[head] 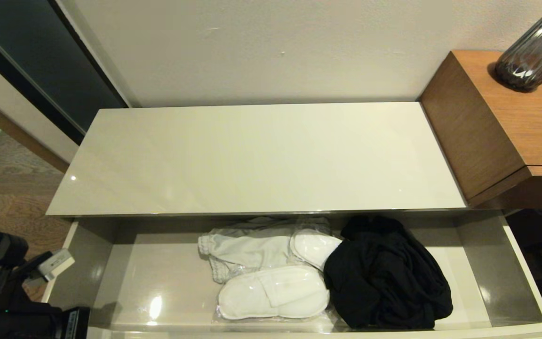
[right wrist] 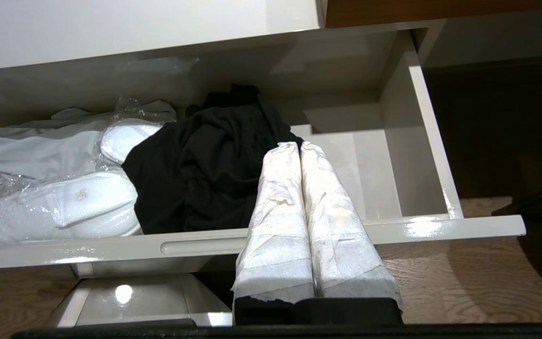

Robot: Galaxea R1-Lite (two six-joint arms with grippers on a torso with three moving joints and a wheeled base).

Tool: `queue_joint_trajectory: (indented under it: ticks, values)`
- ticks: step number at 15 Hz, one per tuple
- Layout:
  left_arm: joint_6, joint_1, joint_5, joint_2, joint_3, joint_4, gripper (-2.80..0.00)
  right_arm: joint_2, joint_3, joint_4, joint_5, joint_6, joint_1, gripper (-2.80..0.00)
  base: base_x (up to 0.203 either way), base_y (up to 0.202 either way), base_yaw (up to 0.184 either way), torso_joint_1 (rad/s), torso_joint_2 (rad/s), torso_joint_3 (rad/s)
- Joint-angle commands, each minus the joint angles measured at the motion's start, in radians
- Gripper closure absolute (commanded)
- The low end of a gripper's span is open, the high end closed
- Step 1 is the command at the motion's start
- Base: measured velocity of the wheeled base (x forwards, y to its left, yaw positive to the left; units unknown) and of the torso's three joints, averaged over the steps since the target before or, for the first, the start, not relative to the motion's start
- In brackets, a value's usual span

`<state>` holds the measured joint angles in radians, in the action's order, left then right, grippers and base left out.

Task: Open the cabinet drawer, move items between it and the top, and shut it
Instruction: Take out the disposable slippers from the drawer

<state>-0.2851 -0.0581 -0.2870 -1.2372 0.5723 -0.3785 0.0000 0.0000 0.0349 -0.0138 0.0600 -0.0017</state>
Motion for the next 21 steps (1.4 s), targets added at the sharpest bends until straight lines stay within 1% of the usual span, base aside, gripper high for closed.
queue_joint_trajectory:
  ticks: [1,8,15,17,18,19,20,21]
  values:
    - [-0.002,0.0,-0.001,-0.01,0.004,-0.007,0.0,0.002,0.0,0.0,0.0,0.0,0.0,0.0,0.0,0.0,0.0,0.0,0.0,0.0]
    - [-0.002,0.001,-0.001,-0.004,-0.009,0.007,0.0,0.002,0.001,0.0,0.0,0.0,0.0,0.0,0.0,0.0,0.0,0.005,0.0,-0.148]
    - [0.001,0.001,-0.001,-0.01,-0.028,0.013,0.0,0.002,0.0,0.0,0.0,0.0,0.0,0.0,0.0,0.0,0.0,0.001,0.0,-0.013]
    - [0.013,-0.001,-0.011,0.003,-0.037,0.017,0.0,0.002,0.0,0.0,0.0,0.0,0.0,0.0,0.0,0.0,0.0,0.0,0.0,0.0]
    - [0.034,0.001,-0.017,-0.006,-0.02,0.028,0.0,0.002,0.002,0.0,0.0,0.0,0.0,0.0,0.0,0.0,0.0,0.0,0.0,0.0]
    - [0.09,0.021,-0.019,-0.044,-0.008,0.049,0.0,0.002,0.0,0.0,0.0,0.0,0.0,0.0,0.0,0.0,0.0,0.0,0.0,0.0]
    - [0.175,0.059,-0.024,-0.099,0.001,0.074,0.0,0.002,0.002,0.0,0.002,0.001,0.0,0.0,0.0,0.0,0.0,0.0,0.0,0.0]
    - [0.234,0.087,-0.029,-0.124,0.011,0.098,0.0,0.002,0.002,0.0,0.002,0.001,0.0,0.0,0.0,0.0,0.0,0.0,0.0,0.0]
